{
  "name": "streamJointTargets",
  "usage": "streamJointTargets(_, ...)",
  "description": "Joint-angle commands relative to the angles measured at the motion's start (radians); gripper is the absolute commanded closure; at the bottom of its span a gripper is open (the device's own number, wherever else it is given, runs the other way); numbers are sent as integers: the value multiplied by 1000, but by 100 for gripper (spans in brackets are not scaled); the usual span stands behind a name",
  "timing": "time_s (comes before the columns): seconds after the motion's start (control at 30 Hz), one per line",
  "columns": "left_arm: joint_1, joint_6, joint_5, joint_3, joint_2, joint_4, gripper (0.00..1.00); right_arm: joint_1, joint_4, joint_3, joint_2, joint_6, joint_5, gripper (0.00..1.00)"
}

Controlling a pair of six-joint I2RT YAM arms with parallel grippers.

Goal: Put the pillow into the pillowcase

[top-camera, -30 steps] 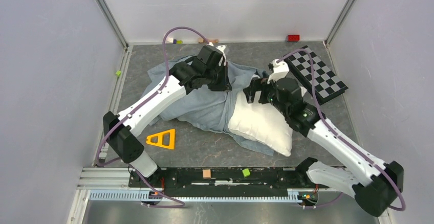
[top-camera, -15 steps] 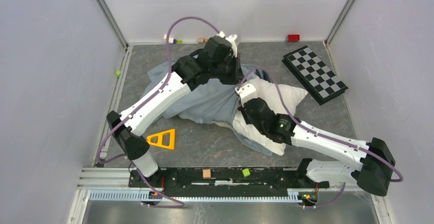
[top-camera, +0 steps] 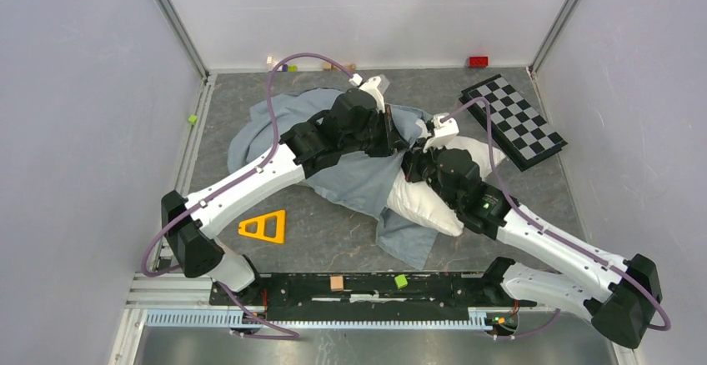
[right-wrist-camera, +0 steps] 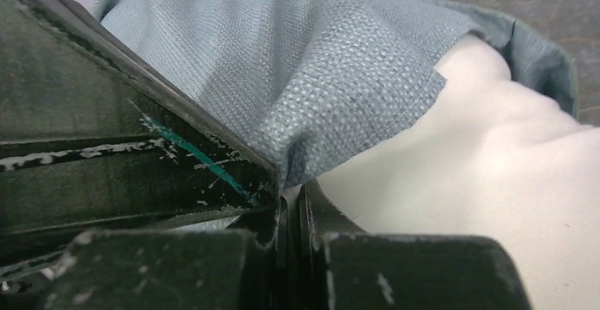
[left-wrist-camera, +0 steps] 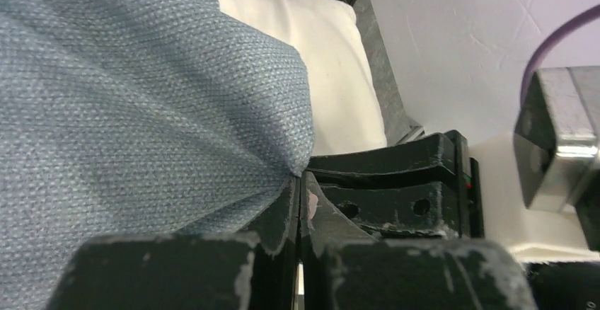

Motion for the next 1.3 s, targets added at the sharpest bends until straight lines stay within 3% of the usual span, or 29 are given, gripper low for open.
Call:
streamJointTargets(0.0,-48,-19,160,-5,-27,98,98,-13,332,-24,-16,139,-24,100)
streamJointTargets(0.13,-100,36,123,-2,-65,103,98,-46,376,-68,16,219,-41,100)
streamJointTargets(0.3,-90,92,-57,-34,-72,-96,93,-48,296,-92,10,223,7,99)
streamJointTargets(0.33,-90,99,-61,-54,-73,-104,87,-47,283,-94,7,221,10,100)
streamJointTargets(0.4,-90,90,-84,-113,-97,-104,59,-46,220,-84,9,208,18,100)
streamJointTargets(0.53,-91,86,-178,-209,-197,-145,32,-45,119,-69,6,179,29,100)
streamJointTargets(0.63,-97,94,-260,-257,-259,-226,21,-41,18,-31,9,145,38,97)
streamJointTargets(0.8,-149,97,-298,-377,-282,-232,13,-21,-78,15,6,111,67,94)
streamJointTargets(0.97,-171,114,-389,-453,-204,-109,8,19,-123,62,26,95,104,93)
streamJointTargets(1.07,-171,120,-463,-437,-139,-47,14,37,-164,91,39,83,130,90)
streamJointTargets(1.13,-172,118,-516,-398,-112,-46,44,40,-210,111,40,67,152,83)
streamJointTargets(1.2,-172,119,-517,-358,-120,-55,83,41,-286,132,28,45,193,61)
streamJointTargets(1.23,-172,119,-513,-342,-134,-59,96,41,-328,143,15,30,220,47)
streamJointTargets(1.27,-171,120,-509,-328,-145,-65,98,43,-366,148,-4,10,234,33)
